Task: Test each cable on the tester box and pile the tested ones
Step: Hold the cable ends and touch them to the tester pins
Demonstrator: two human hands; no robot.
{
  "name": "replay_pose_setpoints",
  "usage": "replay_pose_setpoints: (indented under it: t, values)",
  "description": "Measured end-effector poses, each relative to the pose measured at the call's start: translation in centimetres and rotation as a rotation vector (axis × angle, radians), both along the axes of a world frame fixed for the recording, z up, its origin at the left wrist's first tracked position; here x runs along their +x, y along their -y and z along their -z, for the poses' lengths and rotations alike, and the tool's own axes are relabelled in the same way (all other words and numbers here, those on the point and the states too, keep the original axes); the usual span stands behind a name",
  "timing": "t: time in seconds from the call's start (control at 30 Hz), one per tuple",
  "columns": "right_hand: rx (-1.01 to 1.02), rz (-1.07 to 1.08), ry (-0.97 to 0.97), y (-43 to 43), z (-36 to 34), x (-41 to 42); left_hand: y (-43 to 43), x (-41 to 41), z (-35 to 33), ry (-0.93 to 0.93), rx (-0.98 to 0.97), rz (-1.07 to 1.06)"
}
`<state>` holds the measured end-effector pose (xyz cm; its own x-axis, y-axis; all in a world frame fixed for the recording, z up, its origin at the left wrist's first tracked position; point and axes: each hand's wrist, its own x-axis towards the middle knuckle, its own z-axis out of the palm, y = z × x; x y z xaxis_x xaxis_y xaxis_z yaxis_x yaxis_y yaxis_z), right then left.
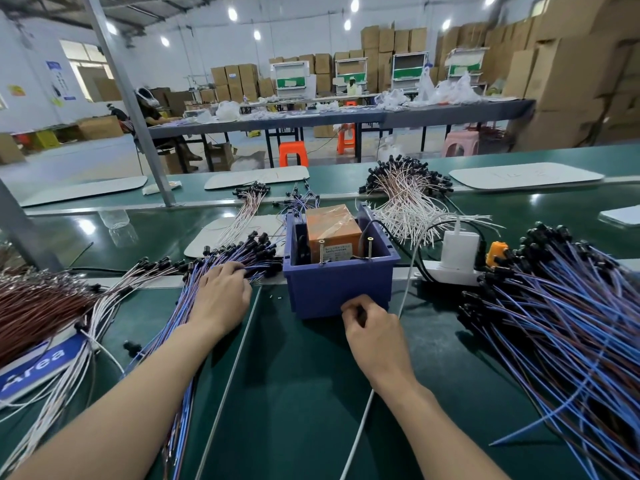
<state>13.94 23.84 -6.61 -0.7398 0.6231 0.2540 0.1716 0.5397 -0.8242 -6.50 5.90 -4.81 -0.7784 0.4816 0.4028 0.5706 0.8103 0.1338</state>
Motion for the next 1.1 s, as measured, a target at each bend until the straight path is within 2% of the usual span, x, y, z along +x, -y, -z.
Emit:
replay_pose_setpoints:
  t: [0.17,0.3,0.37,0.43,0.57,0.67,0.73,0.77,0.83,0.87,0.93,1.0,1.1]
  values:
    - [-0.074,-0.010,-0.044,0.0,-0.2,0.2,-0.3,2.5,-3.9,0.065,0.730,-0.071]
    - [-0.149,-0.014,-0.168,0.0,-0.3,0.8,0.0,6.1,-7.8,-0.017,1.089,0.023]
    - [-0.125,0.039,-0.254,0.1,-0.5,1.2,-0.1,9.0,-8.7,-0.114,1.188,0.128]
    - [-0.026,0.129,-0.380,0.5,-0.9,1.4,-0.8,12.1,-8.3,-0.240,1.126,0.212]
    - [0.362,0.323,-0.593,0.7,-1.8,2.0,-2.9,15.9,-4.6,-0.368,0.813,0.310]
    - [0.630,0.276,-0.517,0.9,-2.2,2.4,-3.9,16.9,-2.8,-0.480,0.590,0.372]
    - [0.835,0.205,-0.497,1.0,-2.1,2.6,-4.1,17.6,-2.2,-0.493,0.504,0.481]
    - [0.870,0.170,-0.492,0.9,-2.1,2.7,-4.2,17.9,-1.9,-0.475,0.472,0.537]
    - [0.813,0.153,-0.455,0.5,-2.3,3.1,-4.4,18.3,-1.3,-0.439,0.444,0.621]
    - [0.720,0.189,-0.415,0.4,-2.4,3.4,-4.6,18.3,-1.2,-0.430,0.442,0.647]
    - [0.366,0.272,-0.359,0.1,-2.7,3.7,-4.9,18.3,-1.0,-0.433,0.428,0.646]
    - [0.027,0.357,-0.441,-0.8,-2.8,3.6,-5.0,18.0,-0.9,-0.448,0.399,0.607]
    - [-0.272,0.478,-0.604,-3.0,-3.0,3.5,-4.2,16.9,-0.8,-0.435,0.332,0.542]
